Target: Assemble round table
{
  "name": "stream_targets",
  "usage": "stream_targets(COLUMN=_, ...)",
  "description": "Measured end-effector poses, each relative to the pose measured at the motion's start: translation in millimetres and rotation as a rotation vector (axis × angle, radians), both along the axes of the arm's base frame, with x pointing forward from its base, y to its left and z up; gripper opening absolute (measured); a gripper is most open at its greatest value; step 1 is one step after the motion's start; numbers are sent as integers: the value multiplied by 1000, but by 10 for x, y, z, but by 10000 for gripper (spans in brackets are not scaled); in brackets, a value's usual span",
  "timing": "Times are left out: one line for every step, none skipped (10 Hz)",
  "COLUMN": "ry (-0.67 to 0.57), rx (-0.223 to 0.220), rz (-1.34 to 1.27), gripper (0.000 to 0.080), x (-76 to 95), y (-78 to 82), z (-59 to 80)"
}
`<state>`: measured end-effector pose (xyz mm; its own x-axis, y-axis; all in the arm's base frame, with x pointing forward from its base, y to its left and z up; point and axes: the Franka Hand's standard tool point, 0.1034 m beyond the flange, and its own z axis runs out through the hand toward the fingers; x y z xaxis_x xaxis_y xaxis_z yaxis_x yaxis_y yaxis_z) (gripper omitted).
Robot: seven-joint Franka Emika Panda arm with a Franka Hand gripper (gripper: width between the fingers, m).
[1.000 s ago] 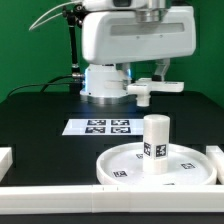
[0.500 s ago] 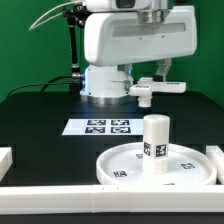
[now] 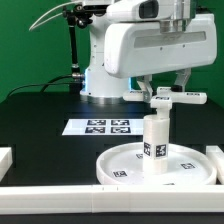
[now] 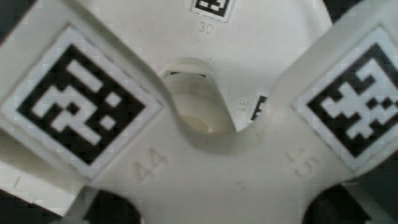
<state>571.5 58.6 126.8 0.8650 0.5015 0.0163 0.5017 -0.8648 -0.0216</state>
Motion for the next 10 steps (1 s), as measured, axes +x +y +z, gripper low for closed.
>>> stream_targets(ry=1, rx=0, rz=-1, gripper=448, x=-4, y=-4, z=-6)
stream_targets(ry=0, rx=-1, rz=0, gripper=448, x=-2, y=-23, z=-7)
stream_targets(ry=0, rx=-1, rz=-2, gripper=448, x=1, y=-44, z=-7)
stream_targets(ry=-2, rx=-1, rz=1, gripper=448, x=7, y=-77, z=-7)
stream_targets(ry=0, rx=-2, rz=1, gripper=448, x=0, y=-129, z=-19)
stream_targets(ry=4, rx=-3, rz=-2, gripper=448, x=-12, y=-163, z=-39)
stream_targets(ry=6, rx=-3, rz=-3, gripper=448, x=-17, y=-168, z=-49)
stream_targets(ry=7, rx=-3, rz=-2, gripper=448, x=-19, y=-162, z=-56)
stream_targets(ry=9, rx=-3, rz=-1, gripper=448, x=-25, y=-145, z=-73)
stream_targets(ry=6, rx=-2, rz=2, gripper=448, x=-16, y=-130, z=-76)
